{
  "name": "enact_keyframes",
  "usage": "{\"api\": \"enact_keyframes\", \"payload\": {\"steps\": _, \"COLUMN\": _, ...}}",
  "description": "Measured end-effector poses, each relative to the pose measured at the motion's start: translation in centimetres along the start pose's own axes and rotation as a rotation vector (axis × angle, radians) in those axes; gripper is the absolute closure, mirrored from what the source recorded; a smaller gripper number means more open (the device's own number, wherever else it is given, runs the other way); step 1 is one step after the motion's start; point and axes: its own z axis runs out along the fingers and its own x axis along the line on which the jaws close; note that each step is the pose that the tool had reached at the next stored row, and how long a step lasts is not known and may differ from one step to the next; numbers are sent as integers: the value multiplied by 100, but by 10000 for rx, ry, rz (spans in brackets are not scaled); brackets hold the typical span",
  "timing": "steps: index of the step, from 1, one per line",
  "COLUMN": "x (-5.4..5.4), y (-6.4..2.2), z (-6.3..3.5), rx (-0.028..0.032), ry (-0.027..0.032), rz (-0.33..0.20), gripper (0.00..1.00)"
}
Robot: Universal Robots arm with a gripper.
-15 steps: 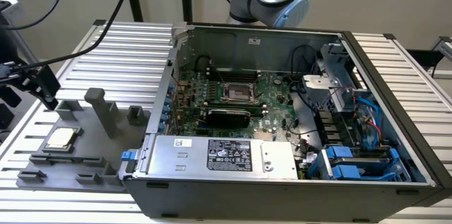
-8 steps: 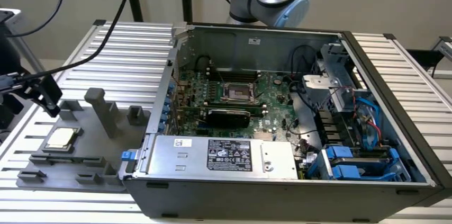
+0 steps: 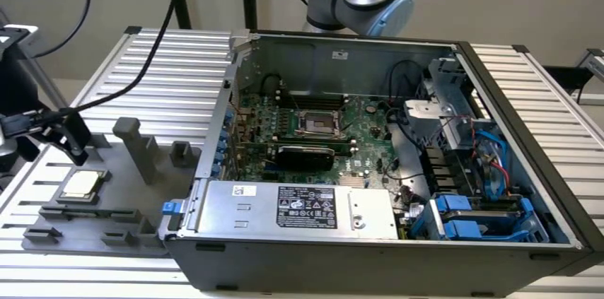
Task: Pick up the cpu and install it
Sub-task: 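Pick up the cpu and move it towards the insertion slot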
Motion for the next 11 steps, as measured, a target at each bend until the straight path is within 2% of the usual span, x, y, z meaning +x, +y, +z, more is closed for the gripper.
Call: {"api": "enact_keyframes", "payload": {"steps": 11, "x": -55, "y": -64, "z": 198, "rx": 0, "ry": 1, "rz": 0, "gripper": 23}}
